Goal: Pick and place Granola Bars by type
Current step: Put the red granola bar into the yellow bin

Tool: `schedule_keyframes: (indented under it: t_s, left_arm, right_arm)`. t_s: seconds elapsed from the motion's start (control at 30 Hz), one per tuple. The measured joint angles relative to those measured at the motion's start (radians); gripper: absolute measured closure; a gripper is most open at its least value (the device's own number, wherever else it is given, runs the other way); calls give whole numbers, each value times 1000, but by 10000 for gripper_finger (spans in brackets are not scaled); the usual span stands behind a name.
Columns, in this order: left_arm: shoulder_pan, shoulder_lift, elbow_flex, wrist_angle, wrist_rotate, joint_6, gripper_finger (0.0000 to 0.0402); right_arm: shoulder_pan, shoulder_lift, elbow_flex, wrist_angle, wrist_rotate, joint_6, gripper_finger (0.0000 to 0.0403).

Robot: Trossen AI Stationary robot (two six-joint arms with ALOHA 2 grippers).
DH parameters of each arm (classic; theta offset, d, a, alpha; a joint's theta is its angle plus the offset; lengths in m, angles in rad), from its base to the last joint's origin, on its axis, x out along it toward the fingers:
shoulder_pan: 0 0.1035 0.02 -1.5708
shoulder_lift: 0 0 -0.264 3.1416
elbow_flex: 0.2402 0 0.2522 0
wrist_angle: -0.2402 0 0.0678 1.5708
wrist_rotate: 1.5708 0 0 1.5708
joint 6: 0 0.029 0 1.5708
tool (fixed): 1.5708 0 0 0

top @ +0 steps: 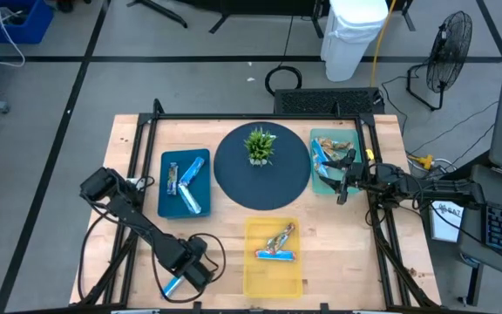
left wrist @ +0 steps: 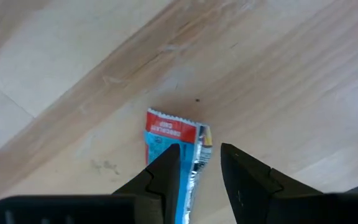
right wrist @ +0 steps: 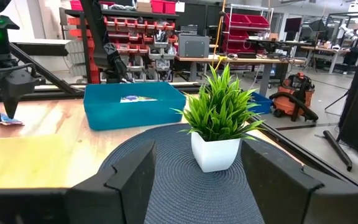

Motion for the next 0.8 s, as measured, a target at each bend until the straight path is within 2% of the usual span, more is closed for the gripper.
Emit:
schedule_keyframes:
  t_s: [0.1, 0.33, 0.8]
  left_arm:
    - [-1, 0, 0, 10, 17, -14, 282]
    - [-15, 0, 0, 10, 137, -72, 282]
    - [-63, 0, -1, 13, 155, -167, 282]
  right_arm:
    - [0, 0, 0, 0, 0, 0, 177]
    - [0, 0, 0, 0, 0, 0, 177]
    - [0, 0, 0, 0, 0, 0, 177]
